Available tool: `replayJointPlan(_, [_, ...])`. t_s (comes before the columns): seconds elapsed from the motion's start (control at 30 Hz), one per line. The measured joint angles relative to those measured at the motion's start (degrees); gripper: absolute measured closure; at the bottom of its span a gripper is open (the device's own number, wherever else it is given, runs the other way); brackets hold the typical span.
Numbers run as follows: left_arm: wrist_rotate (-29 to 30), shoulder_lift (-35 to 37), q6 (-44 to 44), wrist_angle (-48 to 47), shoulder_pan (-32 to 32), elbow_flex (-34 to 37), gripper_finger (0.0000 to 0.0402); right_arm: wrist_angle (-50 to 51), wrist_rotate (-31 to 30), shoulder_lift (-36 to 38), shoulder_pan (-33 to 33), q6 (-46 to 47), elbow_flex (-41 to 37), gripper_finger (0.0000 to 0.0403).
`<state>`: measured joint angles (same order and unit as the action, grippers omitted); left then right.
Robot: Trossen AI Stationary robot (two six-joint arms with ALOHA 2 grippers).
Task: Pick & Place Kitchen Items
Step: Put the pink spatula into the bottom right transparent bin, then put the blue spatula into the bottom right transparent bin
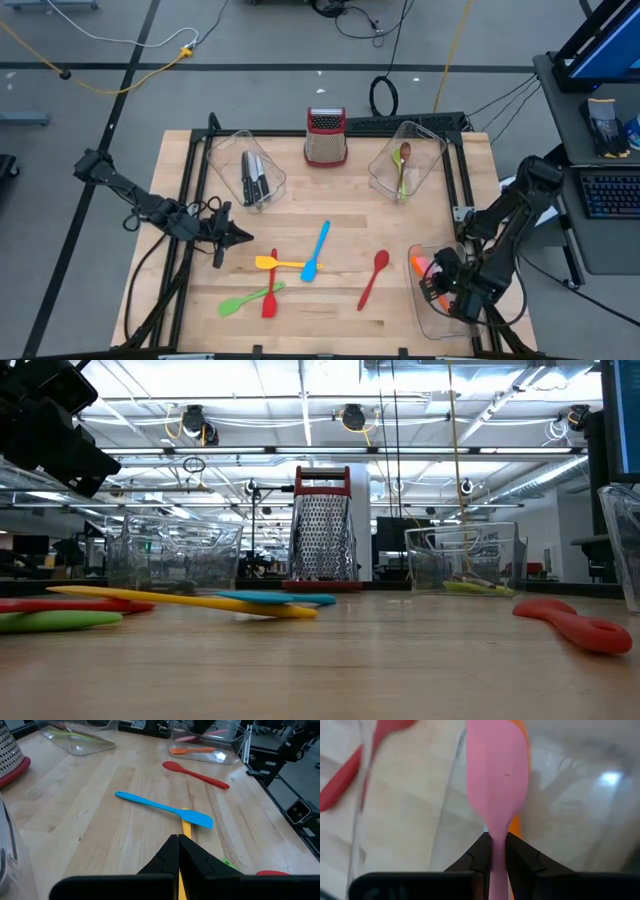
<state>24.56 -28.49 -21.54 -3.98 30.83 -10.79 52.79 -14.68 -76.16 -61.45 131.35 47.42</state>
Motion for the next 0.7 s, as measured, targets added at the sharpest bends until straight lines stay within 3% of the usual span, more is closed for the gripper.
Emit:
replayJointPlan(0.23, [0.0,0.0,0.02,-0.01,0.0,0.0,0.0383,-10.31,1.54,0.2,-0.07,-0.07,-5.3,0.0365])
replayJointPlan(0.57, [0.02,0.02,-0.07,-0.05,0.0,0.0,0.0399,-11.41,4.42,0.04,-0.05,0.0,-5.92,0.0337])
replayJointPlan(0.7, [0.02,0.0,-0.09,-0.05,0.0,0.0,0.0388,-11.63,4.44,0.04,-0.05,-0.02,-5.92,0.0317])
